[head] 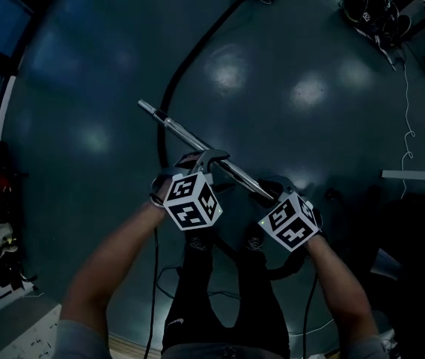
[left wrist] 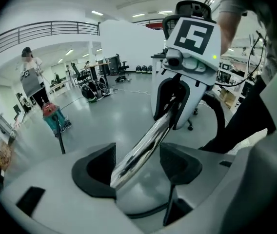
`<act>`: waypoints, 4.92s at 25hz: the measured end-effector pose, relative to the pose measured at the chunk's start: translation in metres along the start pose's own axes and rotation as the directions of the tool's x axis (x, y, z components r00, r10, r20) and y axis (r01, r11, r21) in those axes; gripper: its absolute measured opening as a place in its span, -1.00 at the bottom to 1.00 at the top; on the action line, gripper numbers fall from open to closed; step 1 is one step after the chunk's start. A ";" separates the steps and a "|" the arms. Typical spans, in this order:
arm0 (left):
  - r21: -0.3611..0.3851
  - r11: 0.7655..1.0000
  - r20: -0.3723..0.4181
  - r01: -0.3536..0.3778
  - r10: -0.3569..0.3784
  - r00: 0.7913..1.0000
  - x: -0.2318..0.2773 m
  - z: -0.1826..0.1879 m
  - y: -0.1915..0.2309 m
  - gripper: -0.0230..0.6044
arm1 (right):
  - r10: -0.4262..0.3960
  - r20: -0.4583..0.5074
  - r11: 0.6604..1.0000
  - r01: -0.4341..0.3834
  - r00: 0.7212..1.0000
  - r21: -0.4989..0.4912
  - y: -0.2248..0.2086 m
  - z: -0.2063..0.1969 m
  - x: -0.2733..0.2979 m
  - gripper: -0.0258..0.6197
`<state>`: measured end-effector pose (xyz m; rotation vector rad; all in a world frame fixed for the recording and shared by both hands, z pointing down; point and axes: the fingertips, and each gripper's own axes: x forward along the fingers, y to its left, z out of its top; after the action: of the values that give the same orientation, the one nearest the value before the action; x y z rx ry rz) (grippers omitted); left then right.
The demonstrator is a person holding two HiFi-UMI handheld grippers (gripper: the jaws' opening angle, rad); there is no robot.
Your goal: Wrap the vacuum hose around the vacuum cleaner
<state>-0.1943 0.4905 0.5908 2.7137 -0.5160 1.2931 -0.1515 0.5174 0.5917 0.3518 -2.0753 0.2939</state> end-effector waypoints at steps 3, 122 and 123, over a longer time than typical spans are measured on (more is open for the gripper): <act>0.100 0.994 -0.035 0.049 -0.045 0.998 -0.021 0.010 -0.016 -0.06 | 0.021 -0.030 0.997 -0.023 0.999 -0.077 0.022 0.022 -0.023 -0.40; 0.334 0.941 0.337 -0.056 -0.063 0.939 -0.225 0.279 0.140 -0.34 | -0.238 0.338 0.885 0.060 0.911 0.461 -0.090 0.204 -0.192 -0.41; 0.364 0.929 0.348 -0.061 -0.075 0.935 -0.231 0.284 0.143 -0.34 | -0.233 0.323 0.889 0.066 0.917 0.454 -0.088 0.208 -0.188 -0.41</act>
<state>-0.1688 0.3530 0.2233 3.2912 -0.3082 0.9756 -0.1935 0.3875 0.3313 0.8993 -2.3226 0.6424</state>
